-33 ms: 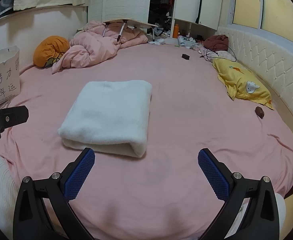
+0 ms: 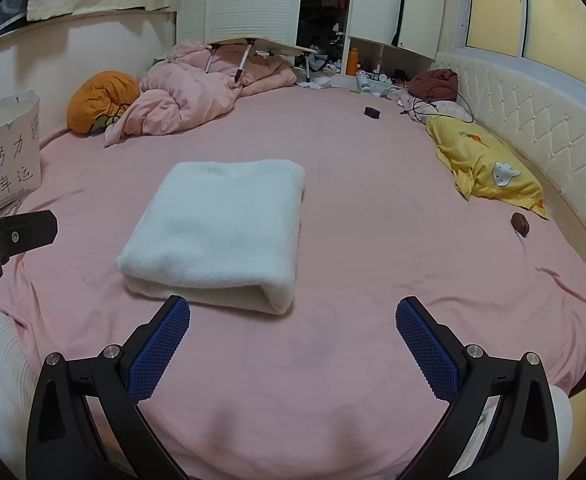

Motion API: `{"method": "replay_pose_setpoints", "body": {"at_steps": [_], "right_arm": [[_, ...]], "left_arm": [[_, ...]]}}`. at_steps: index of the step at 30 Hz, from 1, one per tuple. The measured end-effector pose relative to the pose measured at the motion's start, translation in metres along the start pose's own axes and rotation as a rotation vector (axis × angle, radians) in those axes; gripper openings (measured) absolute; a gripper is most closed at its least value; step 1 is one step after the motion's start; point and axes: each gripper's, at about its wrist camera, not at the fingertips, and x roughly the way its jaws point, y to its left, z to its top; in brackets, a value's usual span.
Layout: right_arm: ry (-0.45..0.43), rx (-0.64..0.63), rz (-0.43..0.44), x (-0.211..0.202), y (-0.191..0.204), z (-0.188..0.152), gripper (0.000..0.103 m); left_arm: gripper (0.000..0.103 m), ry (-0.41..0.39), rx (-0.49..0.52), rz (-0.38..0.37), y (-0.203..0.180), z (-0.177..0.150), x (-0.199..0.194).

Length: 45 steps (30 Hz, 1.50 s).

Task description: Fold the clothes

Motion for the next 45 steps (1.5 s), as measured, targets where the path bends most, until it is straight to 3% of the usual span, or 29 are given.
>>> {"method": "replay_pose_setpoints", "body": {"at_steps": [4,7,24,32,35,41,45], "right_arm": [[0.004,-0.001,-0.006,0.005,0.002,0.000,0.103],[0.007,-0.002,-0.010,0.009,0.004,0.000,0.103],[0.037,-0.003,-0.003,0.020,0.001,-0.003,0.103],[0.059,-0.061,0.014,0.032,0.005,-0.001,0.103],[0.090,-0.137,0.094,0.052,0.017,0.005,0.103],[0.127,-0.445,0.182,0.111,0.075,0.023,0.103],[0.121,-0.630,0.256,0.143,0.124,0.024,0.103]], "left_arm": [[0.103,0.032,-0.030,-0.030,0.002,0.003,0.006],[0.103,0.011,-0.003,-0.010,-0.004,-0.001,0.009],[0.103,0.061,-0.011,-0.029,-0.005,-0.008,0.026],[0.103,0.078,-0.025,0.007,0.014,-0.011,0.036],[0.103,0.088,-0.062,0.013,0.040,-0.020,0.039],[0.103,0.104,-0.144,0.026,0.093,-0.039,0.044],[0.103,0.088,-0.305,0.019,0.137,-0.054,0.029]]}}
